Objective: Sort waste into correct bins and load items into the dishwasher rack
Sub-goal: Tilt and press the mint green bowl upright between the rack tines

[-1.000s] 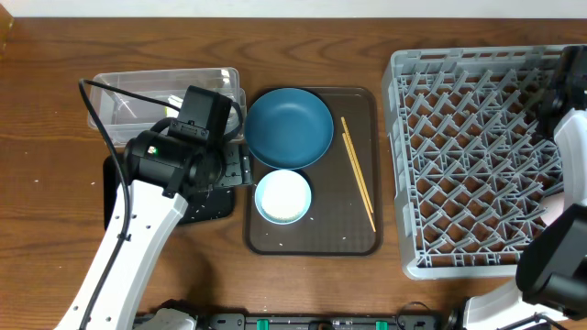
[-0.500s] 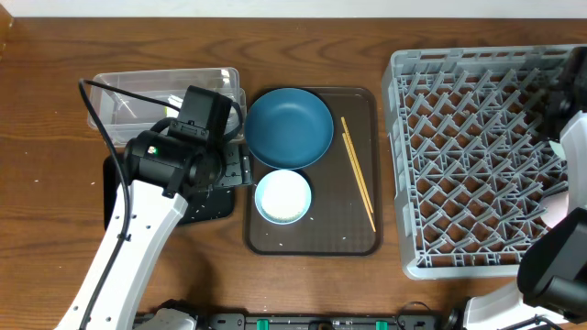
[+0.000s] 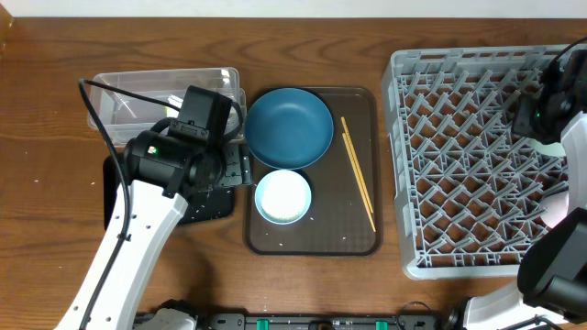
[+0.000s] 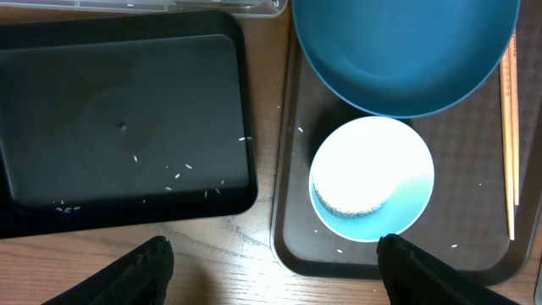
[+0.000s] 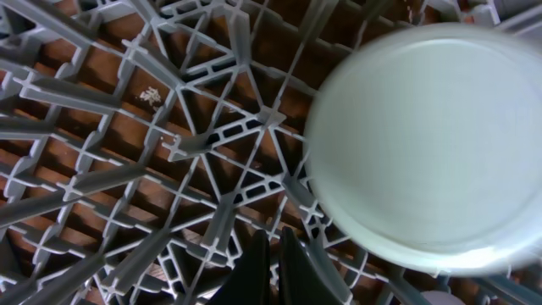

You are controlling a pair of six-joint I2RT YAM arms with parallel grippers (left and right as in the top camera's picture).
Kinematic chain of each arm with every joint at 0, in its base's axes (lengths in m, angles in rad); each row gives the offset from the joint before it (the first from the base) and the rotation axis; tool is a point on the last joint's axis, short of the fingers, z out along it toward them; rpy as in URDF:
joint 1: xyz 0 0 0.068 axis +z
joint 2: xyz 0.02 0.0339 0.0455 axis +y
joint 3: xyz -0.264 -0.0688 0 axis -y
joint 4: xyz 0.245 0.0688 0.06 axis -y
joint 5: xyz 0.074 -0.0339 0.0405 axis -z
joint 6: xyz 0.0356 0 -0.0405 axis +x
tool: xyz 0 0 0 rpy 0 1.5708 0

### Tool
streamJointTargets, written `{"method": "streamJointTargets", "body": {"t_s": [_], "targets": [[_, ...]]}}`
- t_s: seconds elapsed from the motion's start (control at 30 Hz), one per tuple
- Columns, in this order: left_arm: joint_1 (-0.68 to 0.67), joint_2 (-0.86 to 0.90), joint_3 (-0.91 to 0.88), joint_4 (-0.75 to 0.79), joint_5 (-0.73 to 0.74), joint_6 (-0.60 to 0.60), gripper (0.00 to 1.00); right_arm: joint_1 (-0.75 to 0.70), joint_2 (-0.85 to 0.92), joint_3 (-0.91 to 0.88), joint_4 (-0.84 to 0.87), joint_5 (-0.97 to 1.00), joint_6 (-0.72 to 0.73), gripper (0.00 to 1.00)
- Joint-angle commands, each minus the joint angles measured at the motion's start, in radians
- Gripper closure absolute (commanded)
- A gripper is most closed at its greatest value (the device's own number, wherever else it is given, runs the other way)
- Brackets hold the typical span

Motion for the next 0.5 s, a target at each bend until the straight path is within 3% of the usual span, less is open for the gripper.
{"method": "streamJointTargets", "body": {"t_s": [0.0,0.2,0.47], "targets": [[0.000,0.000,0.002,-0.003,-0.008,0.005,0.20,0.010,-0.011,-0.037,0.010,0.010,-0.023,0.95],[0.000,0.000,0.002,-0.003,-0.008,0.005,0.20,0.010,-0.006,-0.072,0.030,0.061,0.020,0.97],[0.000,0.000,0.002,-0.003,-0.008,0.005,0.20,0.010,-0.006,-0.072,0.049,0.293,0.164,0.98]]}}
